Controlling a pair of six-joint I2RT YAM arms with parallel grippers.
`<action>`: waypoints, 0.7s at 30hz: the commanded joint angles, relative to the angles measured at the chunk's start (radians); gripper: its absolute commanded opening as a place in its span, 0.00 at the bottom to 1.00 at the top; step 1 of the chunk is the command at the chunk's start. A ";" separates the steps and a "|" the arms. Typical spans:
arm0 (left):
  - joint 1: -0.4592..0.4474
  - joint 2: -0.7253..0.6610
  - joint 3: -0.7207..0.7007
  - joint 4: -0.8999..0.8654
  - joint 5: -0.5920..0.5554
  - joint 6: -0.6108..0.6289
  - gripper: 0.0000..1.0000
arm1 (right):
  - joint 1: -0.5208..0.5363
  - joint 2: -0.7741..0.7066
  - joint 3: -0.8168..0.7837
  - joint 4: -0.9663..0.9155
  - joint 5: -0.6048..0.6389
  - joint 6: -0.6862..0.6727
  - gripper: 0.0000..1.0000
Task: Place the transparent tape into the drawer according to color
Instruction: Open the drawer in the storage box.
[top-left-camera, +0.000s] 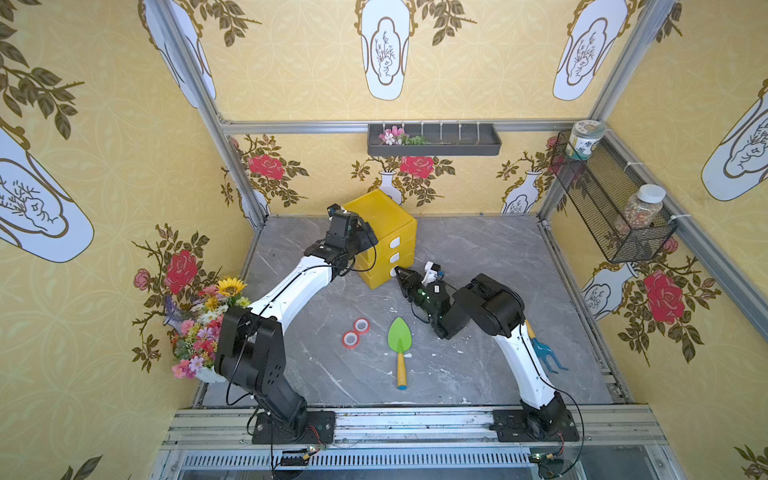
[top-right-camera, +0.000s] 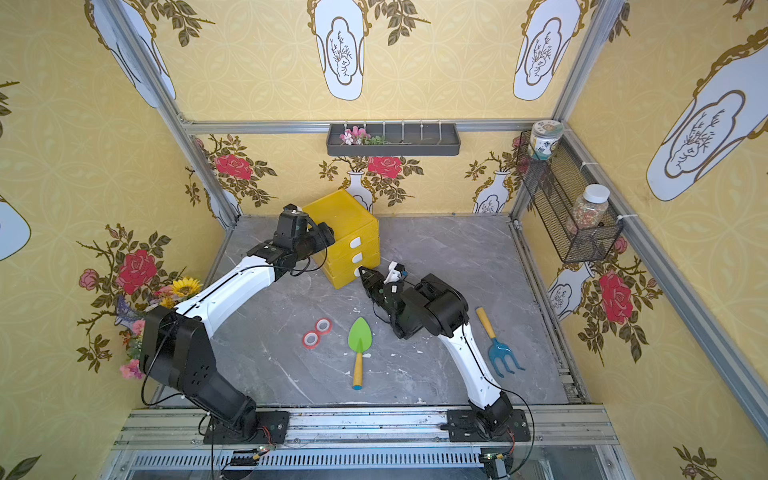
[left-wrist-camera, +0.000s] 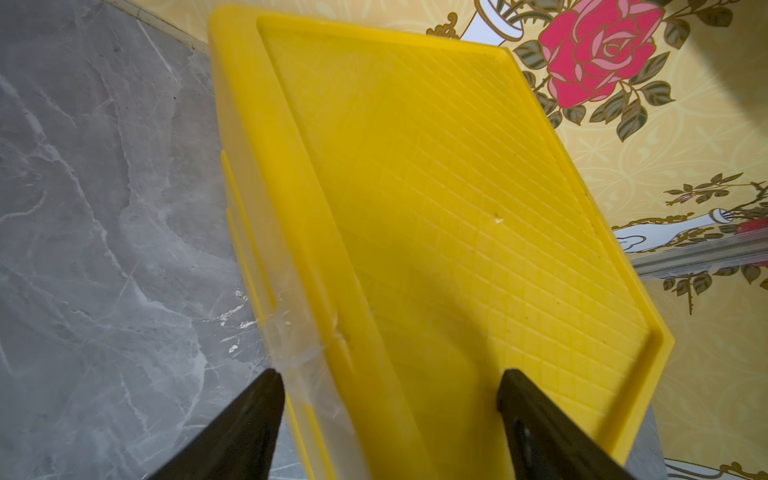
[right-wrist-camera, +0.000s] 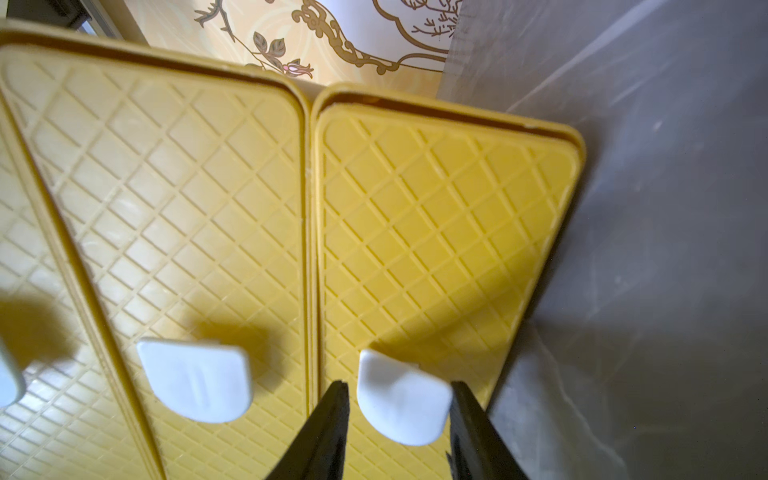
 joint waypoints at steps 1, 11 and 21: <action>-0.001 0.030 -0.017 -0.234 -0.003 0.046 0.85 | 0.002 0.001 -0.038 -0.024 -0.016 -0.049 0.43; -0.001 0.061 -0.024 -0.247 -0.026 0.048 0.84 | 0.007 -0.015 -0.135 0.001 -0.027 -0.043 0.43; -0.001 0.086 -0.017 -0.250 -0.053 0.055 0.84 | 0.005 -0.085 -0.283 0.001 -0.047 -0.056 0.43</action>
